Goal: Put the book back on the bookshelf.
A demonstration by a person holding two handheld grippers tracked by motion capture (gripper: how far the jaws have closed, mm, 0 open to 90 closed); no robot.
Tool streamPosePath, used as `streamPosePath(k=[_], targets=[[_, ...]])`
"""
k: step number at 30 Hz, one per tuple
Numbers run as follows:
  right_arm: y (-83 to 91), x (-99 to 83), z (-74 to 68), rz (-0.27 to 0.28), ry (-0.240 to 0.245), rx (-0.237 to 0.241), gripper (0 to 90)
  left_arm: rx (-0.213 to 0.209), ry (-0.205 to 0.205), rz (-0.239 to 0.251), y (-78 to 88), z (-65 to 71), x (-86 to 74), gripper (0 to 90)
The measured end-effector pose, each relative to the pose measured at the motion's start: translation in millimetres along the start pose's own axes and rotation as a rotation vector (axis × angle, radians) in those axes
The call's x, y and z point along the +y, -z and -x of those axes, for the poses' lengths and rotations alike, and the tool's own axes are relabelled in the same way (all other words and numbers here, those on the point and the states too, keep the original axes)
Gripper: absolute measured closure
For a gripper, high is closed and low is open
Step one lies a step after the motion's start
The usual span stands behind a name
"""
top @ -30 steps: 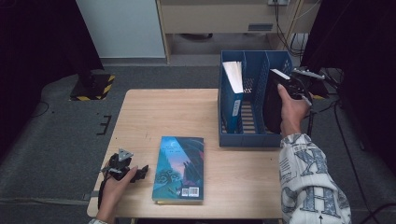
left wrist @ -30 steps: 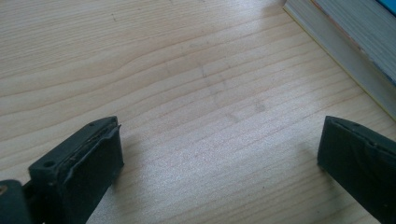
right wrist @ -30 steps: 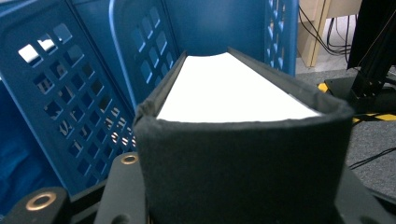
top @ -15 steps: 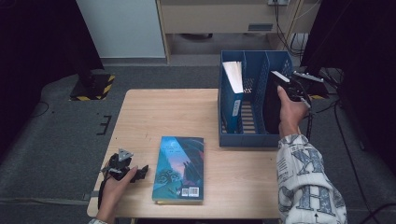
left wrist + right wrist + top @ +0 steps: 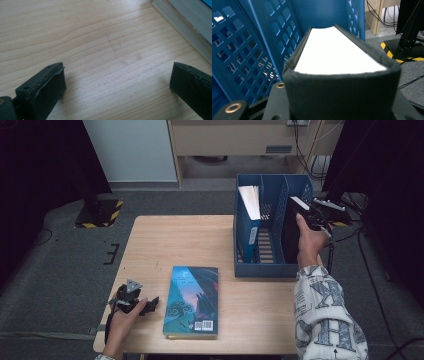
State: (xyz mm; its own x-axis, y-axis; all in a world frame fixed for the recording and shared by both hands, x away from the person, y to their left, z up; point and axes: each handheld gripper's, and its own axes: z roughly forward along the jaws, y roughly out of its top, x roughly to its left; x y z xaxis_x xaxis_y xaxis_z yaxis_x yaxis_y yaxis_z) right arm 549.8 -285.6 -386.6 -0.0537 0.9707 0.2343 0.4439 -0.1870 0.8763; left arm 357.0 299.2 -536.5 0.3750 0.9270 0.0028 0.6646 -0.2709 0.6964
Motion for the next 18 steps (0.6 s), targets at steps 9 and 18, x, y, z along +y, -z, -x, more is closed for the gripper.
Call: streamPosePath(k=[9, 18], targets=[[12.5, -4.2, 1.4, -0.051, 0.02, -0.013, 52.0, 0.0, -0.003, -0.001, 0.4, 0.4, -0.3, 0.0], [20.1, -10.1, -5.5, -0.064, 0.053, -0.021, 51.8, -0.002, -0.003, 0.0, 0.7, 0.6, -0.6, 0.0]])
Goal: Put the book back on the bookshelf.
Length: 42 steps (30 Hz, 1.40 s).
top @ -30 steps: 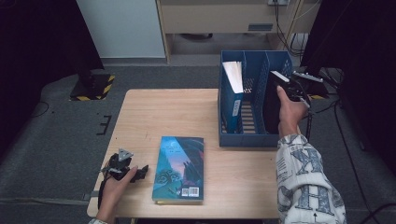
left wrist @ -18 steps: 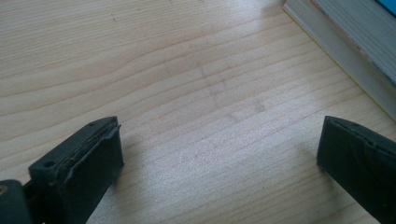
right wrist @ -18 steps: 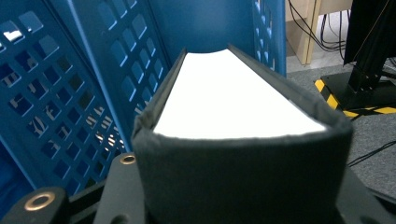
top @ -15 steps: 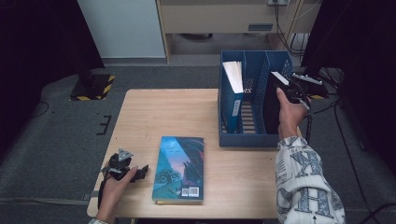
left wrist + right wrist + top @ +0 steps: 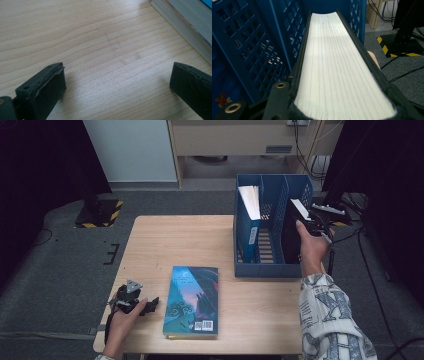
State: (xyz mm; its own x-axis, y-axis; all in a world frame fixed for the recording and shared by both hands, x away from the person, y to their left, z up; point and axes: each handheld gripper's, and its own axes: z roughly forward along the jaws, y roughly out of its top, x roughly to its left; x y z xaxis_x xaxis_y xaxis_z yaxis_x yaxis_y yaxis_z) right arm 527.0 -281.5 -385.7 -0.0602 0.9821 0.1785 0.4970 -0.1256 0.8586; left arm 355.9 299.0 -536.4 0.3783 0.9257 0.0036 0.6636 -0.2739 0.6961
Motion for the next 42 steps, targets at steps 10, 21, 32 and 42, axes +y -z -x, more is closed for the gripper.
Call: streamPosePath(k=[10, 21, 32, 42], targets=[[5.4, -4.3, 3.5, -0.015, -0.015, -0.002, 51.2, -0.001, 0.002, 0.002, 0.0, 0.2, -0.2, 0.0], [8.5, -6.4, 2.7, -0.027, -0.013, 0.003, 50.7, -0.001, 0.002, 0.002, 0.0, 0.3, -0.2, 0.0], [12.8, -9.5, 3.8, -0.036, -0.024, 0.011, 50.1, -0.001, 0.002, 0.003, 0.1, 0.3, -0.3, 0.0], [15.5, -12.1, 5.9, -0.035, -0.043, 0.014, 49.4, -0.001, 0.002, 0.002, 0.1, 0.4, -0.3, 0.0]])
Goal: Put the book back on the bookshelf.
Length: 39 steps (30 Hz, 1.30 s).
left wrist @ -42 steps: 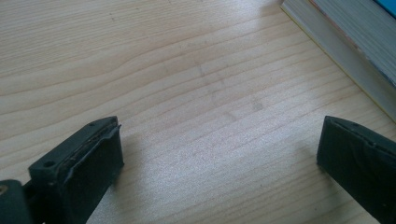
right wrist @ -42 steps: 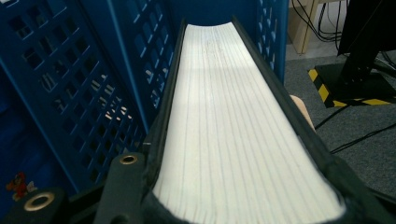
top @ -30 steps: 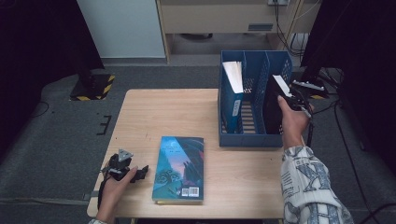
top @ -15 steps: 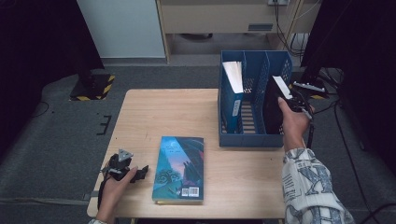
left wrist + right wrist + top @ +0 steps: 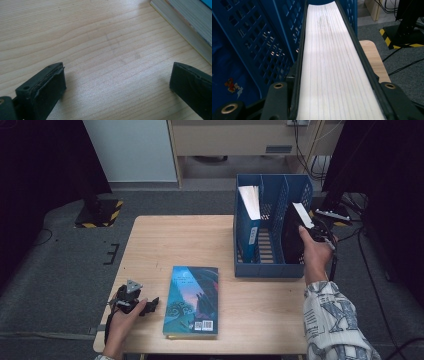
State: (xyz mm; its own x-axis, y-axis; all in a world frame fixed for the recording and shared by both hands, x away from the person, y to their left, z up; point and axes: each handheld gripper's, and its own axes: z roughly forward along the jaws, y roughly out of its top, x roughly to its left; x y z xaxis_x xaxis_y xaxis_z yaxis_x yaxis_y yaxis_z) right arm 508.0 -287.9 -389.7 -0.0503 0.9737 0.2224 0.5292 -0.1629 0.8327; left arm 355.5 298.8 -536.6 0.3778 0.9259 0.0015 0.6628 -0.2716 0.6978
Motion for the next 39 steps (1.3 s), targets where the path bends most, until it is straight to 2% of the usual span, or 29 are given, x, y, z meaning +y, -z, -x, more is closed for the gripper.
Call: streamPosePath(k=[10, 18, 24, 30, 39], targets=[[2.5, -2.4, -1.2, -0.001, 0.008, 0.011, 48.2, 0.0, 0.0, 0.0, 0.0, 0.1, 0.0, 0.0], [3.6, -1.1, -3.8, 0.012, -0.008, 0.03, 45.1, 0.0, 0.0, 0.0, 0.0, 0.1, 0.0, 0.0], [2.4, 2.9, -8.3, 0.012, 0.002, 0.04, 41.7, 0.0, 0.0, 0.0, 0.0, 0.1, 0.0, 0.0], [-1.5, 3.3, -13.6, 0.009, 0.02, 0.038, 40.1, 0.001, 0.0, 0.0, 0.0, 0.1, 0.0, 0.0], [-3.6, 3.3, -17.5, 0.012, 0.019, 0.034, 39.9, 0.001, 0.001, 0.0, -0.1, 0.2, 0.1, 0.0]])
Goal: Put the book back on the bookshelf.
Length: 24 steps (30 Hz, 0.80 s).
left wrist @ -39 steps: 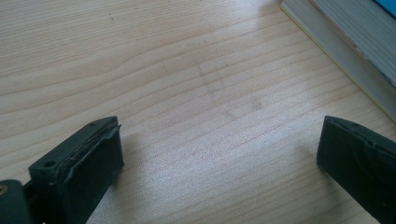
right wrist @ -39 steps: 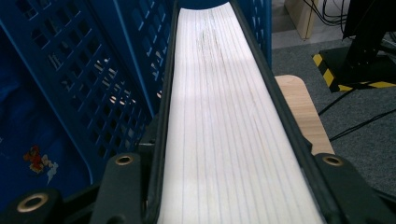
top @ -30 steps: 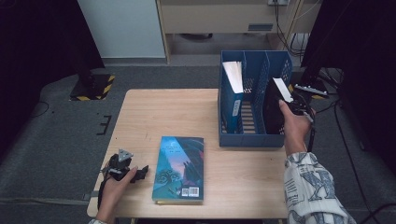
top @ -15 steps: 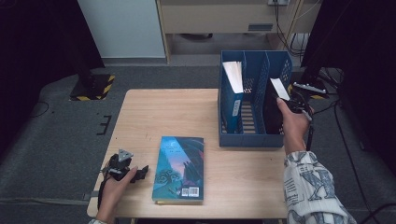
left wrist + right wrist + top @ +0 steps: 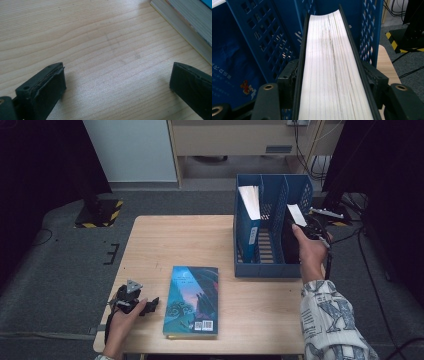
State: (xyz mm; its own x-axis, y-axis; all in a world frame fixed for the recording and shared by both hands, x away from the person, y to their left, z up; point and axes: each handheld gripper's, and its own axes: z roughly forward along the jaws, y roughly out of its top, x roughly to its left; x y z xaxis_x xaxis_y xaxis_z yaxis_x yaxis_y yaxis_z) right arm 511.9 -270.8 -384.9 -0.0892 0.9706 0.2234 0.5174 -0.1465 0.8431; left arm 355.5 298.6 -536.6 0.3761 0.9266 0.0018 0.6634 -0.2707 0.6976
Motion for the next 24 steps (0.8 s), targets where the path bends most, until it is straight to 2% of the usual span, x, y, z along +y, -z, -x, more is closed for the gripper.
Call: streamPosePath(k=[6, 11, 17, 20, 24], targets=[[0.4, -0.2, -1.6, -0.014, 0.001, -0.015, 42.4, 0.0, 0.0, 0.0, 0.0, 0.1, 0.0, 0.0], [1.6, 0.6, -3.7, -0.017, 0.032, -0.053, 48.6, 0.0, -0.001, -0.001, 0.0, 0.0, 0.1, 0.0], [2.3, 3.5, -3.0, -0.03, 0.055, -0.066, 51.3, 0.0, -0.001, -0.001, -0.1, 0.0, 0.1, 0.0], [2.7, 4.7, -1.0, -0.028, 0.057, -0.069, 52.1, -0.001, -0.002, -0.002, -0.1, 0.0, 0.2, 0.0], [3.8, 6.9, 3.8, -0.03, 0.033, -0.072, 52.8, -0.001, -0.002, -0.002, -0.2, -0.1, 0.3, 0.0]])
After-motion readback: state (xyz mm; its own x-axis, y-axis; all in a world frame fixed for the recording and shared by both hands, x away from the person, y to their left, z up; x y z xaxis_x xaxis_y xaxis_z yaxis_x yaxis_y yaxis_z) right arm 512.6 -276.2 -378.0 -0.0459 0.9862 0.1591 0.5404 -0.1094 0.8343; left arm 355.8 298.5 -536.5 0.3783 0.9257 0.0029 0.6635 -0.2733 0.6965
